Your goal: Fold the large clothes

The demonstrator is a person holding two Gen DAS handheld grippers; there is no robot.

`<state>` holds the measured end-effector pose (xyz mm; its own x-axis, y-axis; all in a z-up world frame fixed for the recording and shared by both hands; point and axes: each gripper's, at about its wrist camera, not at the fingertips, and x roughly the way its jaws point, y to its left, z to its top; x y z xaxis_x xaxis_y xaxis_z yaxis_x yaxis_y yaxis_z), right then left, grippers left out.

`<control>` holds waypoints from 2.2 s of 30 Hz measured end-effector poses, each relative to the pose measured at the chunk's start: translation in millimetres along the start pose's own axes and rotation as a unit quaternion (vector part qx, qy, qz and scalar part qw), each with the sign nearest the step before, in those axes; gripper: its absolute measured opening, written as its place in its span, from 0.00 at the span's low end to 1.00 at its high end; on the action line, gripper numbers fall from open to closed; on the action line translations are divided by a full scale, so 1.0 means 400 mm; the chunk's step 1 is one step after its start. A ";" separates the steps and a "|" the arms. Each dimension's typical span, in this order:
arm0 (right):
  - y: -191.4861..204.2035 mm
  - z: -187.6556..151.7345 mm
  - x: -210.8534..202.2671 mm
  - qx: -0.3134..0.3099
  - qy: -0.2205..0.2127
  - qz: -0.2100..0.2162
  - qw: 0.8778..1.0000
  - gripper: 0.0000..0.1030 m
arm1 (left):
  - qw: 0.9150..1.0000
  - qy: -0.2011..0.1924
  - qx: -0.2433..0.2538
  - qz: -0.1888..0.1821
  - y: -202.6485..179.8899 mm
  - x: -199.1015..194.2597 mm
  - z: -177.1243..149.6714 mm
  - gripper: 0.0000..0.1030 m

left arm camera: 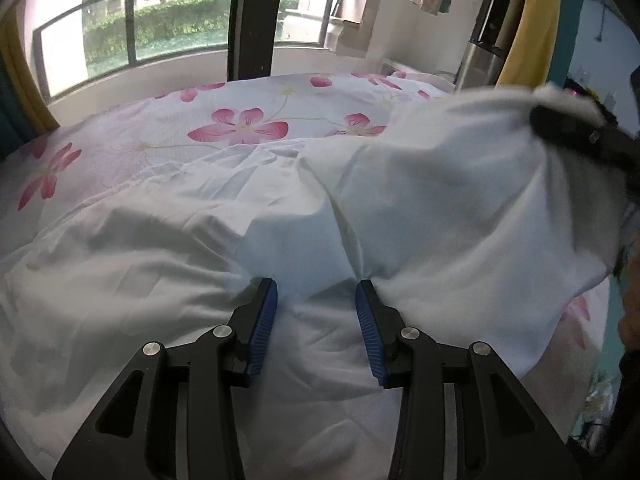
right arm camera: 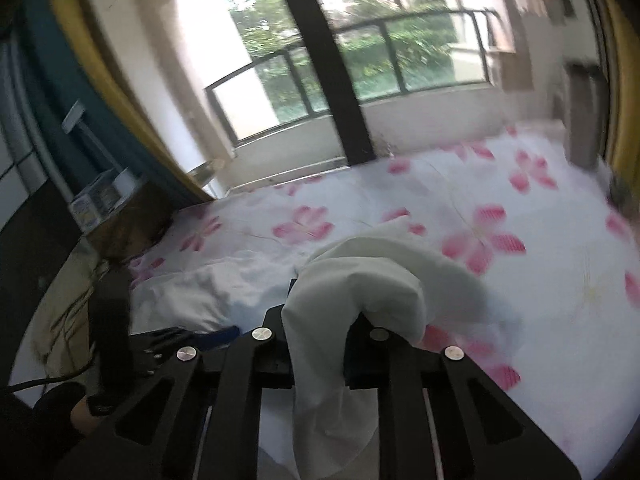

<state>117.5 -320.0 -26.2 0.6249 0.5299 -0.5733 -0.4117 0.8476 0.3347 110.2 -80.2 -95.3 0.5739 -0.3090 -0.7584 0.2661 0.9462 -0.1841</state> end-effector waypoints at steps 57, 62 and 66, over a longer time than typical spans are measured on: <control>0.323 -0.093 0.188 -0.184 0.130 0.090 0.970 0.77 | 0.984 -0.033 -0.160 0.078 0.418 -0.288 -0.182 0.51; 0.218 -0.108 0.203 -0.174 0.104 -0.002 0.979 0.77 | 0.987 -0.026 -0.142 0.069 0.395 -0.278 -0.200 0.05; 0.189 -0.120 0.253 -0.152 0.115 0.005 0.982 0.77 | 0.982 -0.047 -0.161 0.089 0.411 -0.327 -0.219 0.05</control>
<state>117.9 -203.7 -94.7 0.4673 0.4886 -0.7368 -0.6177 0.7767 0.1233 10.9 124.3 -81.1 0.6614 -0.1283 -0.7389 -0.0959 0.9627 -0.2530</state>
